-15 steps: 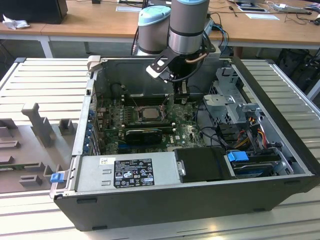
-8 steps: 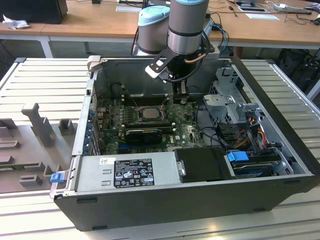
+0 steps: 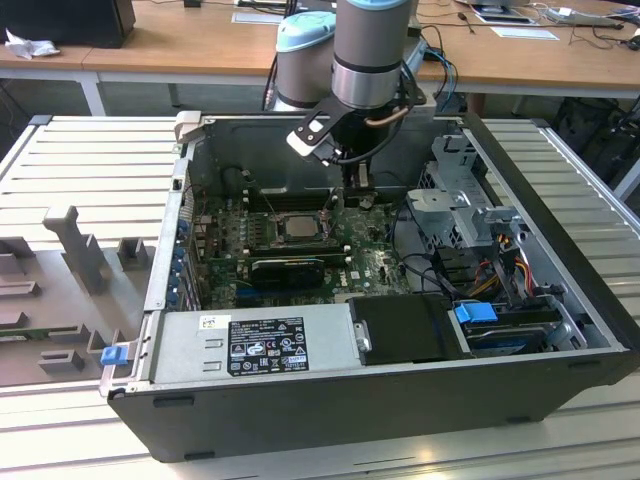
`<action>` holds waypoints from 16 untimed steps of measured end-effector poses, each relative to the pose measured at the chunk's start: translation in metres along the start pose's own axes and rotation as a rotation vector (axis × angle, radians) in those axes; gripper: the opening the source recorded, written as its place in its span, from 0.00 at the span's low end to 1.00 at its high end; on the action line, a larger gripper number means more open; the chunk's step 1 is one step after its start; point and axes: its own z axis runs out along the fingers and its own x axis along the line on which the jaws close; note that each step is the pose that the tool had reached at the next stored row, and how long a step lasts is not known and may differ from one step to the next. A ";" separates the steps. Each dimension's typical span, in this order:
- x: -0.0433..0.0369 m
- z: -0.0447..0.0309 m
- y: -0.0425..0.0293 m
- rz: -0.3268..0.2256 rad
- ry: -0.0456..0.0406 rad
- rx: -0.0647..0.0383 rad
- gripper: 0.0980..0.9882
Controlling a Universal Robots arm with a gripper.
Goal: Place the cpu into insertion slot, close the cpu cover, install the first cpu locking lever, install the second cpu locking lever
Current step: 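Close the cpu cover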
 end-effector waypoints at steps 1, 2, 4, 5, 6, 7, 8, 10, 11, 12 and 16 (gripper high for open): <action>0.0000 0.0000 -0.0004 0.000 0.0002 0.000 0.01; 0.0000 0.0000 -0.0007 0.000 0.0005 0.000 0.01; 0.0000 -0.0001 -0.0014 0.000 0.0005 0.000 0.01; 0.0000 -0.0001 -0.0018 0.000 0.0005 0.000 0.01; 0.0000 -0.0001 -0.0021 0.000 0.0005 0.000 0.01; 0.0000 -0.0001 -0.0025 0.000 0.0005 0.000 0.01; 0.0000 -0.0001 -0.0027 0.000 0.0005 0.000 0.01; -0.0001 -0.0002 -0.0037 0.000 0.0005 0.000 0.01; -0.0001 -0.0002 -0.0043 0.000 0.0005 0.000 0.01; -0.0001 -0.0002 -0.0050 0.000 0.0005 0.000 0.01; -0.0001 -0.0004 -0.0079 0.000 0.0005 0.000 0.01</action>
